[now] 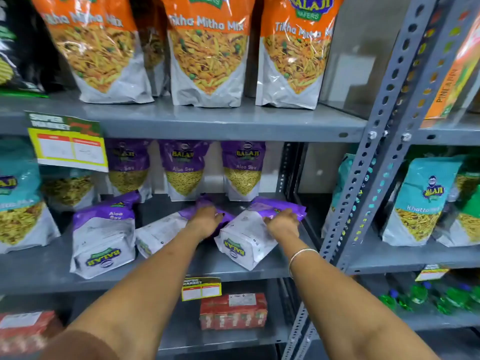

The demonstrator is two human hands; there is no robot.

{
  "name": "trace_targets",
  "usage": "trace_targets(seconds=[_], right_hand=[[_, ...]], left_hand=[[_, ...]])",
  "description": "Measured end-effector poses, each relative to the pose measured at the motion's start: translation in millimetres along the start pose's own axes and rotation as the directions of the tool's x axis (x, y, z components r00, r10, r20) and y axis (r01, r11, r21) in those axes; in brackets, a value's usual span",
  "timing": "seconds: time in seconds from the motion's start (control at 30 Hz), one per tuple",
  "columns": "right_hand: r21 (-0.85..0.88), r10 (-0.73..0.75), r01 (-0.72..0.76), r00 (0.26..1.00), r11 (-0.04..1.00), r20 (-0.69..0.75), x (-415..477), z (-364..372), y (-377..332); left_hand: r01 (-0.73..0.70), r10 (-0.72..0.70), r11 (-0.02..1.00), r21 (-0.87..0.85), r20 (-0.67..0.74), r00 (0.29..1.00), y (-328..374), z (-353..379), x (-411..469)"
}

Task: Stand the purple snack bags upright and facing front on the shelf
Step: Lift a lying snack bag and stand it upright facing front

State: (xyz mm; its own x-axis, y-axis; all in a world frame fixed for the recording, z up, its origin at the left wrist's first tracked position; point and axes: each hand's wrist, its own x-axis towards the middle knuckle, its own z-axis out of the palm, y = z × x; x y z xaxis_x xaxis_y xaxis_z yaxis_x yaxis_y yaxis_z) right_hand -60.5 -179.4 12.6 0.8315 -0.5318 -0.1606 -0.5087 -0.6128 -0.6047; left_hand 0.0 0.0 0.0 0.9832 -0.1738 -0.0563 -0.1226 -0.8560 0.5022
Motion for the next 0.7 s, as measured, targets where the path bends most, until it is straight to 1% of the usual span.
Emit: trace_targets(seconds=[0.07, 0.1, 0.13, 0.17, 0.2, 0.23, 0.3, 0.33, 0.4, 0.47, 0.5, 0.57, 0.6, 0.67, 0.7], right_hand=[[0.071, 0.147, -0.150, 0.988, 0.986, 0.045, 11, -2, 11], [0.091, 0.164, -0.172, 0.983, 0.981, 0.084, 23, -2, 19], [0.154, 0.157, -0.182, 0.974, 0.971, 0.164, 32, -1, 26], [0.254, 0.158, -0.233, 0.946, 0.939, 0.284, 41, 5, 30], [0.361, 0.163, -0.322, 0.898, 0.875, 0.408, 46, 9, 34], [0.418, 0.159, -0.401, 0.849, 0.815, 0.504, 49, 13, 38], [0.462, 0.126, -0.453, 0.804, 0.762, 0.581, 61, 17, 47], [0.469, 0.114, -0.469, 0.788, 0.748, 0.605, 65, 17, 48], [0.503, 0.099, -0.486, 0.782, 0.715, 0.615, 71, 17, 50], [0.557, 0.052, -0.496, 0.776, 0.666, 0.629, 71, 12, 48], [0.577, 0.025, -0.484, 0.780, 0.658, 0.626, 72, 10, 47], [0.620, -0.022, -0.434, 0.808, 0.653, 0.589, 78, 5, 46], [0.633, -0.049, -0.413, 0.813, 0.654, 0.581, 81, 3, 43], [0.675, -0.116, -0.354, 0.829, 0.647, 0.546, 89, -2, 35], [0.694, -0.158, -0.309, 0.838, 0.650, 0.522, 96, -3, 31]], left_hand=[[0.091, -0.083, 0.992, -0.083, 0.097, 0.992, 12, 12, 11], [0.131, -0.111, 0.985, -0.112, 0.167, 0.980, 20, 19, 18], [0.159, -0.124, 0.978, -0.135, 0.241, 0.963, 26, 23, 19], [0.179, -0.131, 0.972, -0.150, 0.286, 0.949, 30, 29, 25], [0.203, -0.142, 0.963, -0.175, 0.307, 0.941, 32, 34, 31], [0.231, -0.162, 0.948, -0.217, 0.294, 0.942, 32, 38, 36], [0.304, -0.225, 0.888, -0.345, 0.249, 0.942, 30, 43, 44], [0.344, -0.244, 0.834, -0.430, 0.271, 0.931, 26, 47, 48], [0.428, -0.218, 0.704, -0.567, 0.401, 0.890, 21, 49, 51], [0.510, -0.149, 0.551, -0.661, 0.523, 0.839, 15, 52, 53], [0.532, -0.117, 0.518, -0.670, 0.560, 0.820, 15, 52, 52], [0.531, -0.062, 0.518, -0.671, 0.590, 0.805, 16, 48, 55], [0.511, -0.057, 0.553, -0.658, 0.581, 0.812, 18, 45, 57], [0.422, -0.064, 0.649, -0.633, 0.507, 0.860, 20, 35, 59], [0.387, -0.050, 0.654, -0.650, 0.473, 0.879, 21, 32, 62]])
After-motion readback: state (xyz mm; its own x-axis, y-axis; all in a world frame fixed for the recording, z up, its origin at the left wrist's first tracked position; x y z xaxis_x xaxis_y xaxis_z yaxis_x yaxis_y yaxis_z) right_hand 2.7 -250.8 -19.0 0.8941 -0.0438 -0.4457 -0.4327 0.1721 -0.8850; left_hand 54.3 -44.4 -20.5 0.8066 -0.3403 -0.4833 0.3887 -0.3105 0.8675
